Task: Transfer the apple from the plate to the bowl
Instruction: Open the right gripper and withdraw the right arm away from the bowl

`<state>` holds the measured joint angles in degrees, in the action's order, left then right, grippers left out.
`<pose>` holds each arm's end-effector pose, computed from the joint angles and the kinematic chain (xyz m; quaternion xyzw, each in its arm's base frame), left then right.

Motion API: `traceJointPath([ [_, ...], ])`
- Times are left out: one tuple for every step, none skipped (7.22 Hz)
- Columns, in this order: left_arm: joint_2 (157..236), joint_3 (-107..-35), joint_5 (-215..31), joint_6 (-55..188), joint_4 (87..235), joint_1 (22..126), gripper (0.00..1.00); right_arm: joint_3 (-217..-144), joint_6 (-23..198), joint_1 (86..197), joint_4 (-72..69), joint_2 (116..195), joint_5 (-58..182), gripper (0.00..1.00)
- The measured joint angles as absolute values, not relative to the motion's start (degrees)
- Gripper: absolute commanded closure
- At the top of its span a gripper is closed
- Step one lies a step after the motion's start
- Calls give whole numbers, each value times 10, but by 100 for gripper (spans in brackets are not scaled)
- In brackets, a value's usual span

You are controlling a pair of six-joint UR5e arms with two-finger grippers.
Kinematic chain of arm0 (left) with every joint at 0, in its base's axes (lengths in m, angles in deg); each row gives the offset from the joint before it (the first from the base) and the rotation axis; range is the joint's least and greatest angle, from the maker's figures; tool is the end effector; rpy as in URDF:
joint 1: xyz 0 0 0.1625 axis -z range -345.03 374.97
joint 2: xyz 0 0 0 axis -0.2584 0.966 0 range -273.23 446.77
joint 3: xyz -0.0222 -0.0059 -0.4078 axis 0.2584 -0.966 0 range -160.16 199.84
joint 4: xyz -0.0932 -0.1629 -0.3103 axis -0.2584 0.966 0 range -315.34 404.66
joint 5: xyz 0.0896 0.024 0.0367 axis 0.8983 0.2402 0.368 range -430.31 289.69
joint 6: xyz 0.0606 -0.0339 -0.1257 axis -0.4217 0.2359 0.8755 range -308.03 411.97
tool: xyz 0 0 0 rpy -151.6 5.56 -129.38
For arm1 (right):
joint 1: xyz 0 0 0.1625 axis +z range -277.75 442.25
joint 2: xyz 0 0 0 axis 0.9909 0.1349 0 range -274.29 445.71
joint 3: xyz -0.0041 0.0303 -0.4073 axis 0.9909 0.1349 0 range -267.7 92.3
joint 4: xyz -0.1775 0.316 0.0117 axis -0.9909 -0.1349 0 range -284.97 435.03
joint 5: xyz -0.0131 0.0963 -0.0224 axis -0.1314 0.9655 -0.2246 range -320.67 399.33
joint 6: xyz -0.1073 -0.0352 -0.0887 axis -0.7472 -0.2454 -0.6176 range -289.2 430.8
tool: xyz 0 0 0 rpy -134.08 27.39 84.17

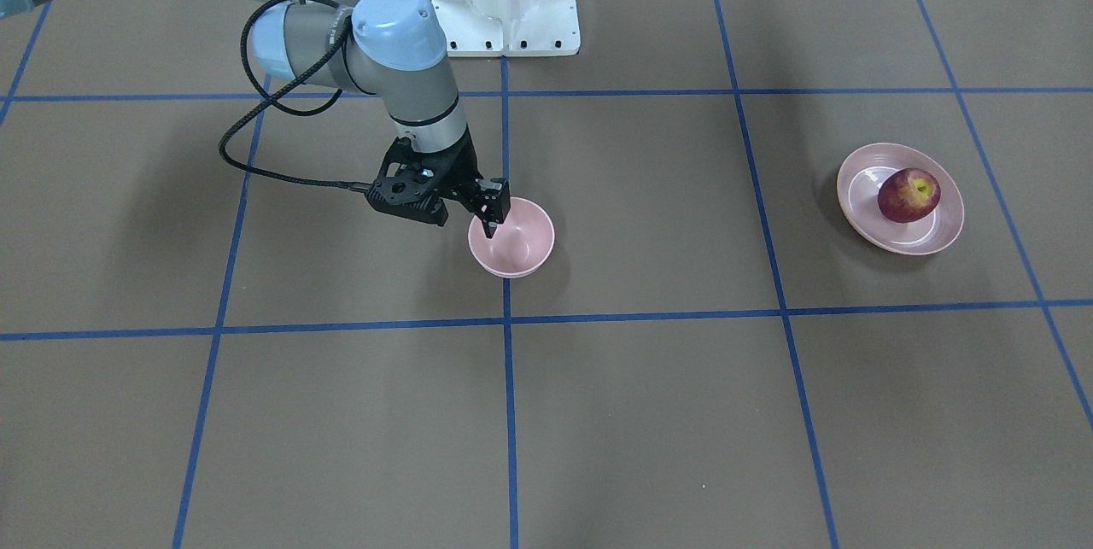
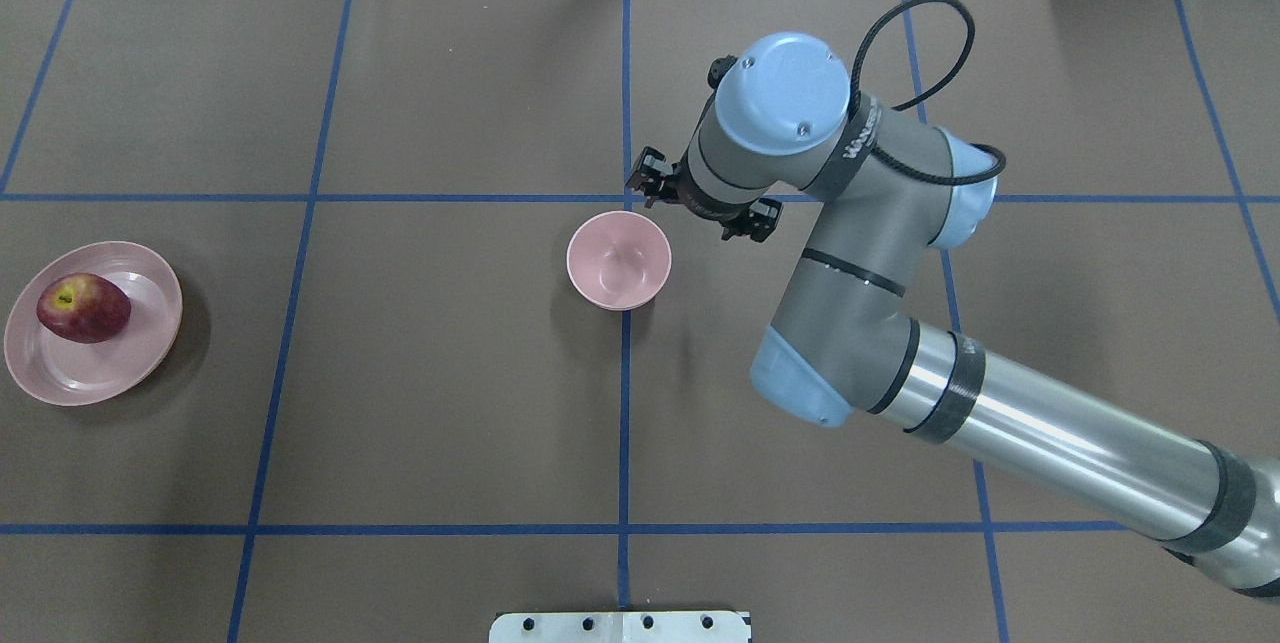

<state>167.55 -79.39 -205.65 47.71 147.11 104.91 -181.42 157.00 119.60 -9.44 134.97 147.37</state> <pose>-0.0306 -0.3910 0.6426 0.1141 0.3792 0.0764 0.9151 -0.4835 -0.4807 0.2471 0.0136 -0.4406 0.1949 0.8762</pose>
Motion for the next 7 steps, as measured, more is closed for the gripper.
traceJointPath([
  [1682, -793, -2065, 478, 1479, 1049, 2, -1829, 1506, 1240, -122, 1359, 1506, 0],
  [1683, -790, -2089, 477, 1484, 1049, 2, -1835, 1426, 1289, -137, 1378, 1542, 0],
  [1682, -787, -2112, 479, 1498, 1049, 2, -1837, 1343, 1337, -143, 1403, 1576, 0],
  [1685, -786, -2129, 495, 1523, 1045, 2, -1837, 1251, 1385, -145, 1436, 1603, 0],
  [1694, -786, -2143, 529, 1544, 1030, 1, -1836, 1144, 1436, -145, 1475, 1625, 0],
  [1701, -788, -2145, 554, 1555, 1009, 1, -1835, 1037, 1489, -146, 1516, 1650, 0],
  [1707, -788, -2140, 580, 1560, 983, 1, -1833, 933, 1542, -146, 1559, 1675, 0],
])
